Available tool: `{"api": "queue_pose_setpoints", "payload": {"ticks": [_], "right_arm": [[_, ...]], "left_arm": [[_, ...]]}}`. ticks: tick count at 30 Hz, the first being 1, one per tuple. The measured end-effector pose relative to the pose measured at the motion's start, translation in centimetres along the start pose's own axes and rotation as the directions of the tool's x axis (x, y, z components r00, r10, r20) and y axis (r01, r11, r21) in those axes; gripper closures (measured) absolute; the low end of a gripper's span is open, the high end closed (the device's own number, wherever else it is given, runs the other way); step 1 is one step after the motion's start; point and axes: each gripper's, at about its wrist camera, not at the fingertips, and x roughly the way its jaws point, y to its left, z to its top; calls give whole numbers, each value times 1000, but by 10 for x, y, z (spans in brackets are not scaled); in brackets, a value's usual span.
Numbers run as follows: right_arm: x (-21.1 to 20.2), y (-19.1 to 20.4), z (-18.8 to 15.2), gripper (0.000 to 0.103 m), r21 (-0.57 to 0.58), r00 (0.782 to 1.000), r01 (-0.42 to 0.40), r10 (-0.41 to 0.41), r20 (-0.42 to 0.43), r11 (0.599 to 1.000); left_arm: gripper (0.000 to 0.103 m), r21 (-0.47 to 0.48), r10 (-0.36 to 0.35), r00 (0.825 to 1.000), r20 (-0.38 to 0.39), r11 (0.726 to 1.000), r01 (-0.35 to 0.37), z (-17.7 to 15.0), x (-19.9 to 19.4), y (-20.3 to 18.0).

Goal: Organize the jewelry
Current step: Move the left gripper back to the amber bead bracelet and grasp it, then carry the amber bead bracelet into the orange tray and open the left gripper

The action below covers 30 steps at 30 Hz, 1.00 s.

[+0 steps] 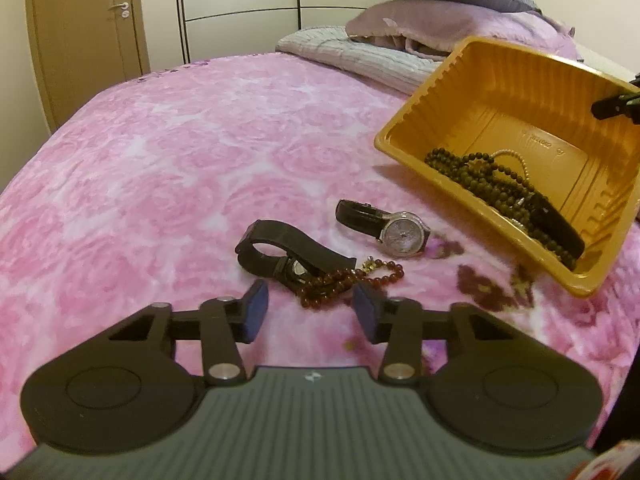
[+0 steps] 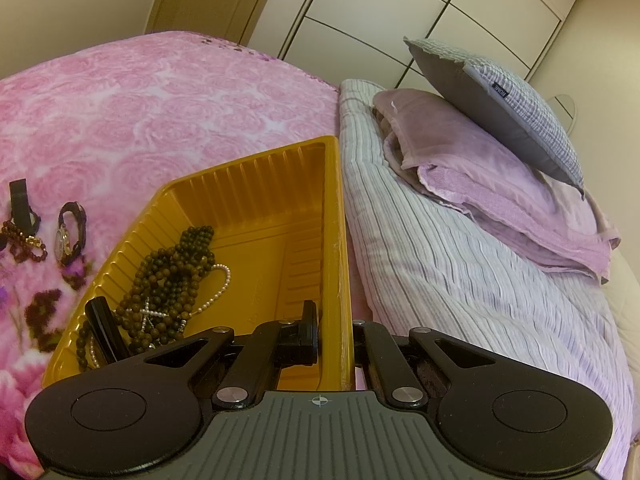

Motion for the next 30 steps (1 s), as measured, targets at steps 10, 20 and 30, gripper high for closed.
{"api": "queue_pose_setpoints", "payload": {"ticks": [10,20,30], "right_arm": [[1,-1,-1,100,1,1000,0,0,-3,1000],[2,-2,-1,100,1,1000,1,-1,-3,1000],[1,-2,0,99,-1,1000,0,0,1,1000]], "left_arm": [[83,17,-32,998,-44,999,33,3,16,2],[99,16,-27,999,-28,999,27,2,-2,-2],[99,9,-36,999,24,999,35,19,-25,-1]]}}
